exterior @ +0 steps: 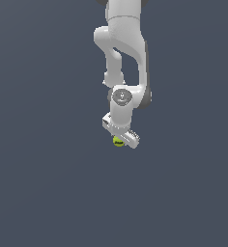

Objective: Pick up the object and move it to a goal position.

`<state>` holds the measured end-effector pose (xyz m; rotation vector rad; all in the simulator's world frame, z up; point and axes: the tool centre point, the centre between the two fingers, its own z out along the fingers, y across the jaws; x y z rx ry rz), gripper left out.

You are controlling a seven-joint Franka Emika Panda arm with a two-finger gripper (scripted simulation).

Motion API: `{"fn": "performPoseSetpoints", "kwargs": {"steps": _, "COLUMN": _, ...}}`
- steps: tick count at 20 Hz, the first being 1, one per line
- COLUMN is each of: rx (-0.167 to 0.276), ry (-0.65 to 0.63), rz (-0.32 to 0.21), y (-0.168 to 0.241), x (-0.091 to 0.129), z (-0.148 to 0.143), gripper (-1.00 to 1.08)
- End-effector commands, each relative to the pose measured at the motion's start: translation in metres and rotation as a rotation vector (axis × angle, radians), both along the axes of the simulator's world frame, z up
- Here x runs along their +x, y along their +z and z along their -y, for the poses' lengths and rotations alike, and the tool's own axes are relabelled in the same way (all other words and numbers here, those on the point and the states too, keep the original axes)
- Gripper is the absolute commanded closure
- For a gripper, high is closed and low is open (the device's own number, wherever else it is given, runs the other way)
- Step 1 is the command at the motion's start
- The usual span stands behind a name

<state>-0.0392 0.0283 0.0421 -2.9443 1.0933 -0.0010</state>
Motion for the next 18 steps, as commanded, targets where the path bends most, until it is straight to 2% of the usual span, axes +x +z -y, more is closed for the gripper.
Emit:
{"fn": "performPoseSetpoints", "kwargs": {"steps": 1, "rx": 0.0, "ry": 0.0, "rz": 0.0, "y": 0.001, "x": -0.001, "z": 0.002, "gripper": 1.08}}
{"fn": "performPoseSetpoints", "kwargs": {"steps": 7, "rx": 0.0, "ry": 0.0, "rz": 0.0, "y": 0.007, "x": -0.013, "z": 0.024, "gripper": 1.08}}
{"fn": "performPoseSetpoints", "kwargs": {"steps": 18, "rx": 0.0, "ry": -0.001, "rz": 0.0, "y": 0.027, "x": -0.049, "z": 0.097, "gripper": 1.08}}
